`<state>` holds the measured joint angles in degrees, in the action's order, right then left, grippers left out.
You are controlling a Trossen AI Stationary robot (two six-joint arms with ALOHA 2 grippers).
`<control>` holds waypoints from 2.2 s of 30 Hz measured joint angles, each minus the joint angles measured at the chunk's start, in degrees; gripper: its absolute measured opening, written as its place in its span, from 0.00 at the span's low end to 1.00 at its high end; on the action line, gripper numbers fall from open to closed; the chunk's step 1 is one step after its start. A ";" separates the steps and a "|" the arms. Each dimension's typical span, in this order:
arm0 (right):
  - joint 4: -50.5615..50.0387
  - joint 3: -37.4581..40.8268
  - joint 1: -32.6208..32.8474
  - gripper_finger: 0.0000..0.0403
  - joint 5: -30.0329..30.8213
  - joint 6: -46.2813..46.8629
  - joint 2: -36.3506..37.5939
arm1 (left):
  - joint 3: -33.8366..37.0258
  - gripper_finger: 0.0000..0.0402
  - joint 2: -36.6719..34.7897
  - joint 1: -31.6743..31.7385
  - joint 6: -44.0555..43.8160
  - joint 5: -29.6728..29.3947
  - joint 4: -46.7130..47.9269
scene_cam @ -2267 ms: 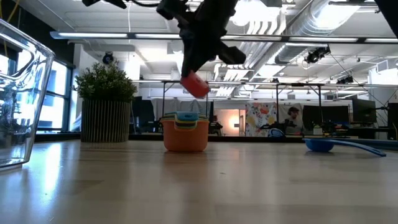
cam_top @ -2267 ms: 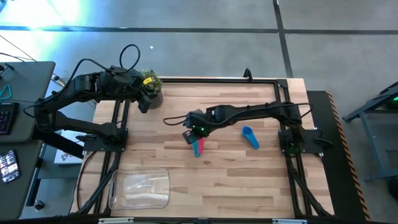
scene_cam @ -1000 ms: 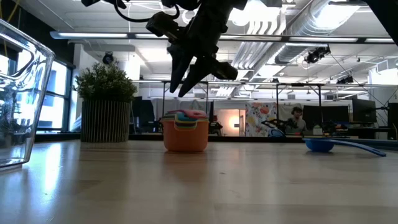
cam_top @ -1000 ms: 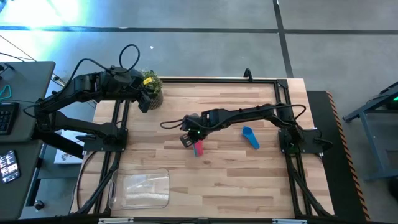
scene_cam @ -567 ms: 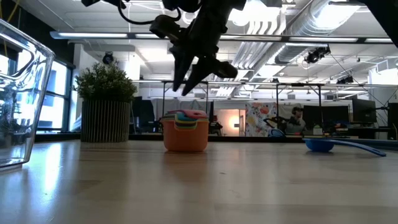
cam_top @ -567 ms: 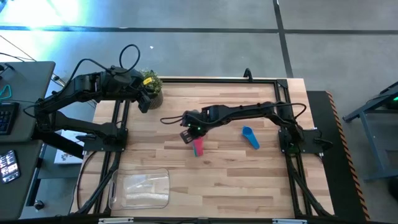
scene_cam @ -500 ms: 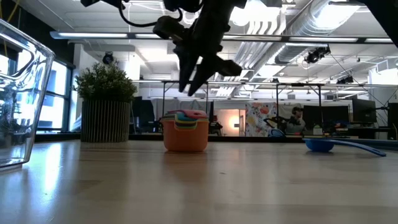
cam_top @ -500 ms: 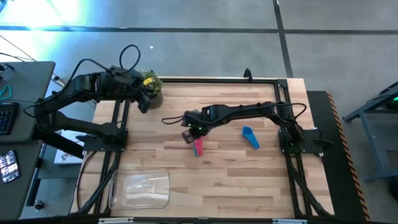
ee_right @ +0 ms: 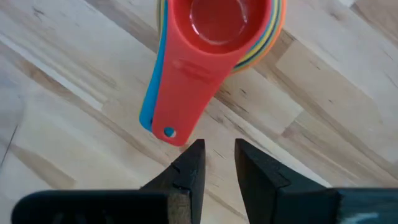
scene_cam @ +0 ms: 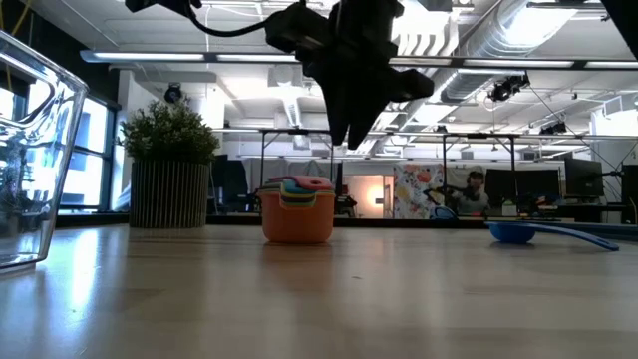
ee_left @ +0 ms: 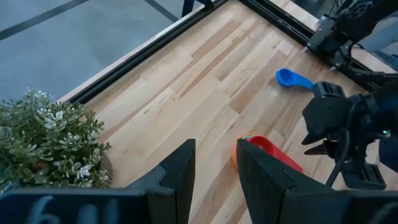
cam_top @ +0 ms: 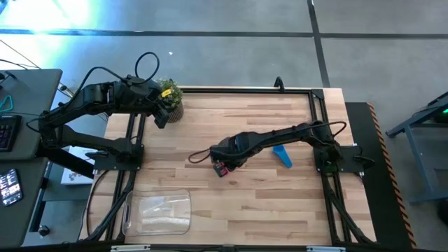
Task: Nest measuring cups in basket
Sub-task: Stack the red measuring cup on the light blue measuring cup, then stack the blue measuring cup on the red measuring cup
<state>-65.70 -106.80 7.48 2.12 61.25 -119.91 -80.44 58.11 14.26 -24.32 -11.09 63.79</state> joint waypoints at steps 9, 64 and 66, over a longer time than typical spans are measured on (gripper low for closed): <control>-0.35 0.04 0.55 0.20 0.72 0.21 -4.25 | 0.00 0.26 0.00 0.02 -0.03 0.00 -0.11; -21.16 8.69 -8.10 0.20 18.64 -19.07 17.74 | 0.00 0.26 0.00 0.00 0.57 0.00 -0.07; -19.66 13.67 -9.47 0.20 18.16 -19.30 20.79 | 0.00 0.26 0.02 0.00 0.53 0.00 -0.09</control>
<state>-85.36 -93.13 -1.99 20.27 41.95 -99.12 -80.44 58.12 14.26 -23.79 -11.09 63.70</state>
